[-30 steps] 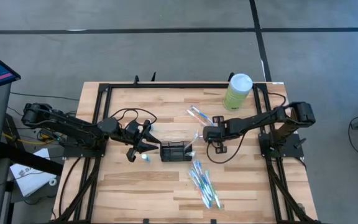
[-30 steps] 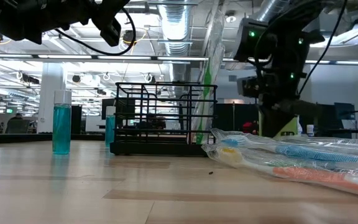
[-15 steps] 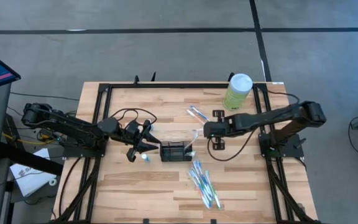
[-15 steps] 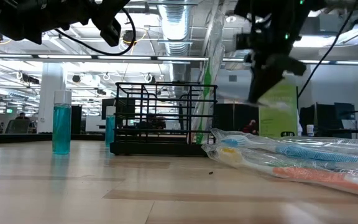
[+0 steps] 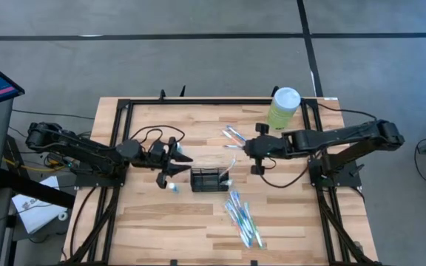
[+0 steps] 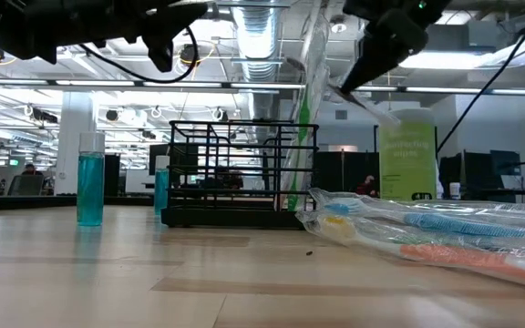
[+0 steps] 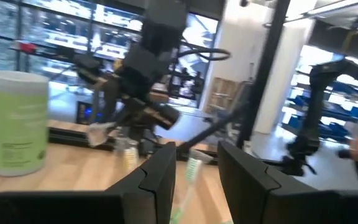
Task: Pick & Place toothbrushing station
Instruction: Put the purple toothbrush into the mesh
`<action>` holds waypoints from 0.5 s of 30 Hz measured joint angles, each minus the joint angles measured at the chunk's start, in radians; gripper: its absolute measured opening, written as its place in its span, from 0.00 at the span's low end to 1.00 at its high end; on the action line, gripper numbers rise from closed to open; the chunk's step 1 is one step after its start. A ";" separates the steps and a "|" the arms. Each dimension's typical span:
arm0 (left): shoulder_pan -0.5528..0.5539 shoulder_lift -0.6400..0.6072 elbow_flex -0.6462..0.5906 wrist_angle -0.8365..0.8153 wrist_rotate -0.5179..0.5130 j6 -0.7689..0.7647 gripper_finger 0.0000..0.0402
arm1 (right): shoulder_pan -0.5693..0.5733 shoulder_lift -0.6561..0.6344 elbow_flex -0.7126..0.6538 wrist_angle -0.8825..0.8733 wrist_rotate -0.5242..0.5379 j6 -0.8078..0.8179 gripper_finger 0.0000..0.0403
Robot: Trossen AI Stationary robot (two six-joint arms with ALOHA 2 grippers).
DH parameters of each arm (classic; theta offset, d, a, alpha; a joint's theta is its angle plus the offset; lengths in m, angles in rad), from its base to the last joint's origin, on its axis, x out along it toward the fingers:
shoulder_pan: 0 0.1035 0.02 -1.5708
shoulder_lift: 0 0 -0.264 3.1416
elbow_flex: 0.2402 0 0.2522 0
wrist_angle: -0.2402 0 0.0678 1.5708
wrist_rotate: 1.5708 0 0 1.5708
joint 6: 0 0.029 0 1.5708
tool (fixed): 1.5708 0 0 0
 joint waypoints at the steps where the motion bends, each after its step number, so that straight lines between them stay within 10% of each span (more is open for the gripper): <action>1: 0.000 0.000 0.000 0.000 -0.019 0.005 0.28 | 0.000 -0.002 0.000 0.014 0.000 -0.004 0.00; 15: 0.001 0.000 0.000 0.001 -0.127 0.107 0.28 | 0.000 0.001 0.037 0.247 -0.009 -0.062 0.00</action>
